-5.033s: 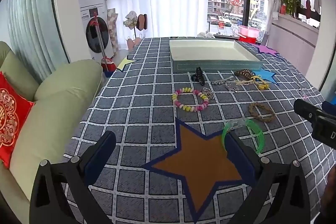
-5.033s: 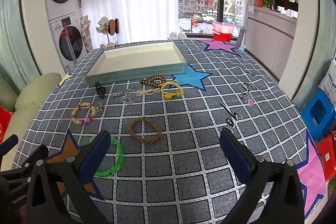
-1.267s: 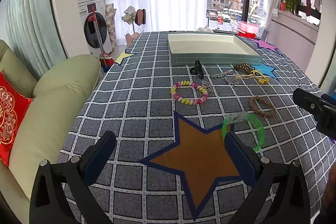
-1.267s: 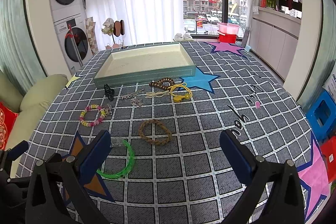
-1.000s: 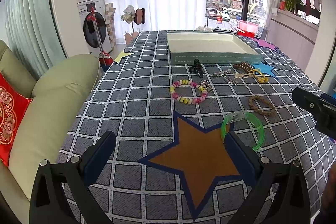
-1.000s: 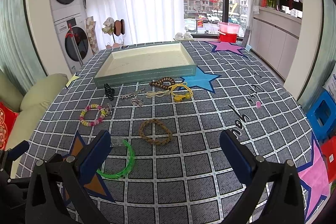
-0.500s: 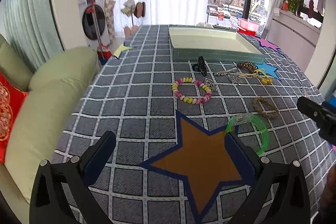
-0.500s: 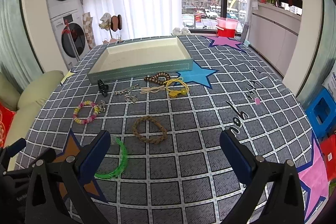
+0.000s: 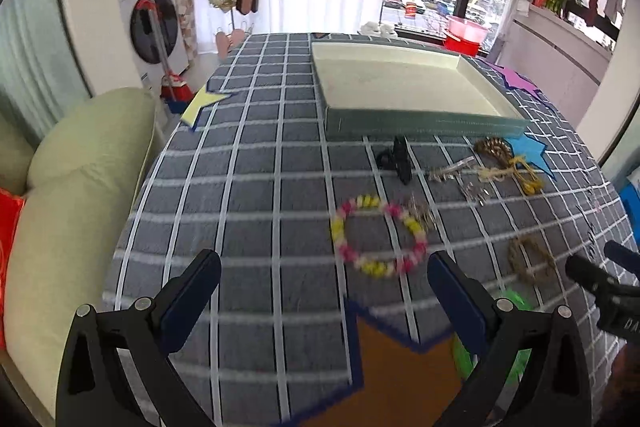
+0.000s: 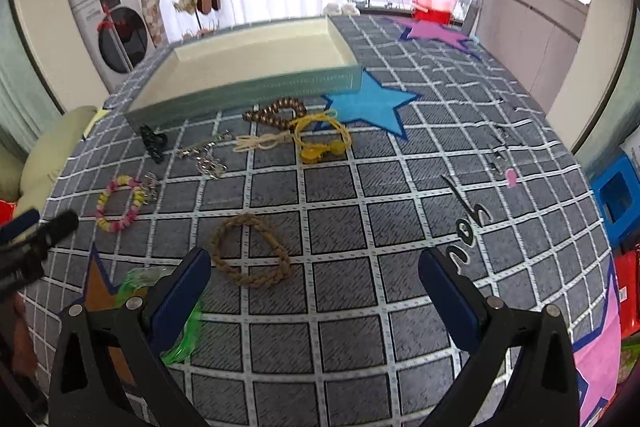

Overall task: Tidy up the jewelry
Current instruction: 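Grasp the pink-and-yellow beaded bracelet with the left tool while the right tool grasps the braided brown rope bracelet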

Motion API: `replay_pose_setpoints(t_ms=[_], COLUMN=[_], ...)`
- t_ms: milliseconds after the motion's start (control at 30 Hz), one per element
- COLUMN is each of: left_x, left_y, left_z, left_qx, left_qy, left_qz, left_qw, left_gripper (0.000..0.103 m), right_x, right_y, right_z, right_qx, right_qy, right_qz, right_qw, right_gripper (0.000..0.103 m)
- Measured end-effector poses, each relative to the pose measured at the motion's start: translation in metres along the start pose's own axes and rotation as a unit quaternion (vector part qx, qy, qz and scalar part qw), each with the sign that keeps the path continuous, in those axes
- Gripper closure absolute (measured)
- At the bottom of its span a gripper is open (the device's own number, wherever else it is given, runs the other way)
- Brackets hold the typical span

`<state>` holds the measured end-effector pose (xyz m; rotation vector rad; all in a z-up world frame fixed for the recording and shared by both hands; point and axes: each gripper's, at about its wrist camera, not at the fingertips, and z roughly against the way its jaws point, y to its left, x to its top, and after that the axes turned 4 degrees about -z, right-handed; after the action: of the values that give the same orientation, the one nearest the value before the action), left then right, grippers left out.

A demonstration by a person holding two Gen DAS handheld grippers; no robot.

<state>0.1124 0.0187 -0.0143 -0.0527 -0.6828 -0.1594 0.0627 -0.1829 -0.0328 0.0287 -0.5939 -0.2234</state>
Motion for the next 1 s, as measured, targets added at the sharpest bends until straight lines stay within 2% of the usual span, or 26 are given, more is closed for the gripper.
replay_pose_setpoints(t_ms=[100, 233, 267, 333, 433, 467, 500, 567, 600, 633, 767, 1000], left_x=[0.008, 0.012, 0.012, 0.011, 0.011, 0.011, 0.011, 0.011, 0.012, 0.012, 0.016, 0.036], left_y=[-0.002, -0.004, -0.004, -0.006, -0.015, -0.018, -0.021, -0.029, -0.032, -0.034, -0.027, -0.02], left_z=[-0.015, -0.04, -0.044, -0.054, -0.055, -0.055, -0.054, -0.051, -0.051, -0.051, -0.049, -0.022], left_qx=[-0.005, -0.021, -0.023, -0.028, -0.017, -0.022, -0.029, -0.04, -0.043, -0.046, -0.086, -0.11], left_qy=[0.009, 0.045, 0.051, 0.069, 0.06, 0.055, 0.051, 0.045, 0.046, 0.047, 0.056, 0.025], left_qz=[-0.014, -0.015, -0.014, -0.016, -0.043, -0.049, -0.054, -0.073, -0.08, -0.083, -0.054, -0.036], left_qw=[0.9999, 0.9987, 0.9983, 0.9971, 0.9972, 0.997, 0.9968, 0.9955, 0.9948, 0.9944, 0.9933, 0.993], left_gripper=[0.0, 0.0, 0.007, 0.011, 0.019, 0.03, 0.036, 0.08, 0.08, 0.08, 0.08, 0.08], right_x=[0.002, 0.001, 0.001, 0.0, 0.0, 0.001, 0.0, 0.003, 0.004, 0.005, 0.009, 0.036], right_y=[0.001, 0.004, 0.006, 0.008, 0.01, 0.011, 0.011, 0.015, 0.014, 0.017, 0.009, -0.001], right_z=[-0.015, -0.031, -0.031, -0.031, -0.031, -0.031, -0.03, -0.029, -0.028, -0.029, -0.025, -0.002], right_qx=[-0.003, -0.003, -0.009, -0.012, -0.011, -0.01, -0.007, -0.007, -0.005, -0.005, 0.014, 0.057], right_qy=[0.022, 0.057, 0.053, 0.055, 0.058, 0.06, 0.061, 0.062, 0.063, 0.065, 0.062, 0.034], right_qz=[0.004, 0.013, 0.02, 0.034, 0.04, 0.042, 0.044, 0.048, 0.048, 0.047, 0.019, -0.011], right_qw=[1.0, 0.998, 0.998, 0.998, 0.997, 0.997, 0.997, 0.997, 0.997, 0.997, 0.998, 0.998], right_gripper=[0.001, 0.02, 0.021, 0.027, 0.033, 0.034, 0.041, 0.063, 0.085, 0.096, 0.096, 0.096])
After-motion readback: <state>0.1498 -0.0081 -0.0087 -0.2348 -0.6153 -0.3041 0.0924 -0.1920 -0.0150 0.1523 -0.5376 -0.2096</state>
